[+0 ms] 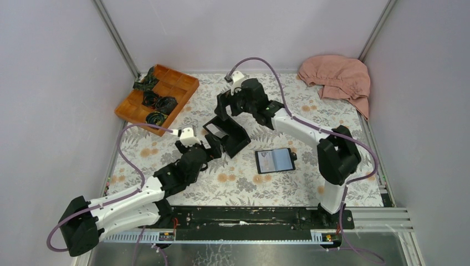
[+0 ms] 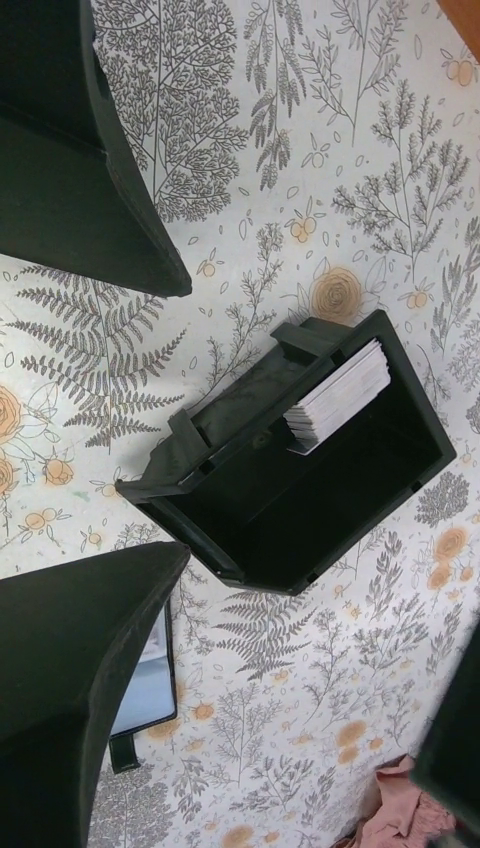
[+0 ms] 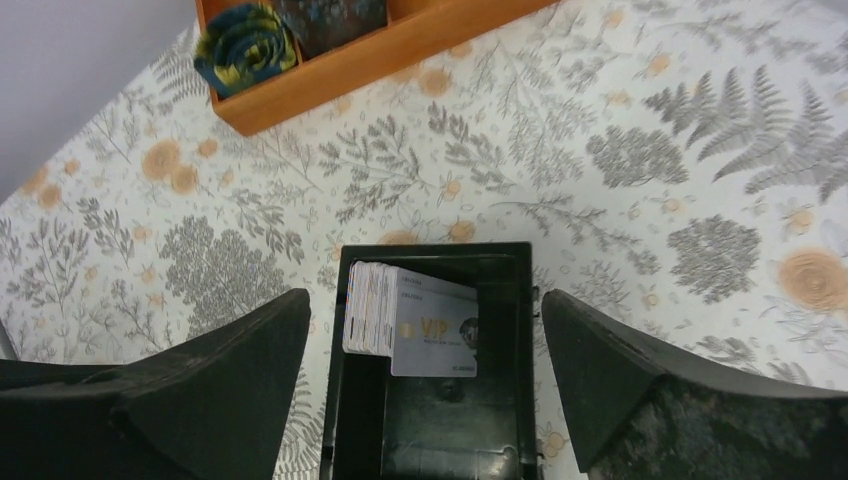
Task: Put the credit cards into the card holder
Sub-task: Pick up the credit card from the storage box.
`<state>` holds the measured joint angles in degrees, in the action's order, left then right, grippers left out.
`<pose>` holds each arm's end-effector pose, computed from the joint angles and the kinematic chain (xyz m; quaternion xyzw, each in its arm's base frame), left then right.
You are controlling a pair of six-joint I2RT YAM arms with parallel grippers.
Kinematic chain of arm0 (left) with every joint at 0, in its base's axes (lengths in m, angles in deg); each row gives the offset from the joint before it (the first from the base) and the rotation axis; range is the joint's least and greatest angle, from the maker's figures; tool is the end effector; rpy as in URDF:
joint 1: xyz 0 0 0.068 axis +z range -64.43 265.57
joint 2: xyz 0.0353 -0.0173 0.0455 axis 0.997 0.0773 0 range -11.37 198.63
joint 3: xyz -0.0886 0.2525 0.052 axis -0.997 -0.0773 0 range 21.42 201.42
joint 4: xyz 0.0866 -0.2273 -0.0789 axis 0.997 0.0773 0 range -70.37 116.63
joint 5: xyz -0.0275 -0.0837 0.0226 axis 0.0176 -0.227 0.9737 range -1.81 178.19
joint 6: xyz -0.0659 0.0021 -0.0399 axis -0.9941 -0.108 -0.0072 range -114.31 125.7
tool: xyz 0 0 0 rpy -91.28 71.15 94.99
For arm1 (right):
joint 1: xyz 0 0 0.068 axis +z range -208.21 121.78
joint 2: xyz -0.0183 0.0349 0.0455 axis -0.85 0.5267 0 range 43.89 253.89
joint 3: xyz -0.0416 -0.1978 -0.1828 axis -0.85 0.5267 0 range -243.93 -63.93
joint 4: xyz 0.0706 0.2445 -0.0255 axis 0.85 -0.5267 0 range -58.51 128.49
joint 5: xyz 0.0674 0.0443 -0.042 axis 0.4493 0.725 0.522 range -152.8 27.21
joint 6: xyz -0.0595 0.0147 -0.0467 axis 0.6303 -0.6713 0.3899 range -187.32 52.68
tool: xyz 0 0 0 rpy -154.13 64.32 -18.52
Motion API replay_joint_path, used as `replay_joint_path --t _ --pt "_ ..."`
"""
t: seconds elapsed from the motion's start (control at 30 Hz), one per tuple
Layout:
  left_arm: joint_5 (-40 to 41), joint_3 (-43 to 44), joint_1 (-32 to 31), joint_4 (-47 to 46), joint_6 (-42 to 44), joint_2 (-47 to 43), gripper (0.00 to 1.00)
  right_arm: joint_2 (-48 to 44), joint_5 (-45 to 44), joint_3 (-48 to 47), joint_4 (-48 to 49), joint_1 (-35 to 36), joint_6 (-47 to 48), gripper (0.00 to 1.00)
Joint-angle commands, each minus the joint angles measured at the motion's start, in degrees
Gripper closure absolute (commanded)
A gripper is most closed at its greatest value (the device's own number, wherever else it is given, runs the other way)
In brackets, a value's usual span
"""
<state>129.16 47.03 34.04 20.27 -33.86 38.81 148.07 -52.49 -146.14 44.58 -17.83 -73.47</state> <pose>0.1612 -0.1338 0.2188 -0.1040 0.8062 -0.1512 0.5624 0.3443 0.3082 0.2975 -0.2856 0.7437 0.3030 0.5230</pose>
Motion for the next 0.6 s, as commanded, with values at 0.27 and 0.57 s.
replay_joint_path --t 0.27,0.57 --pt "7.8 -0.2 0.6 2.8 -5.6 -3.7 0.04 8.5 6.9 -8.5 -7.7 1.8 -2.0 0.3" --pt "8.5 -0.8 0.7 3.9 -6.2 -4.0 0.04 9.6 6.6 -6.0 -8.2 1.8 -2.8 0.31"
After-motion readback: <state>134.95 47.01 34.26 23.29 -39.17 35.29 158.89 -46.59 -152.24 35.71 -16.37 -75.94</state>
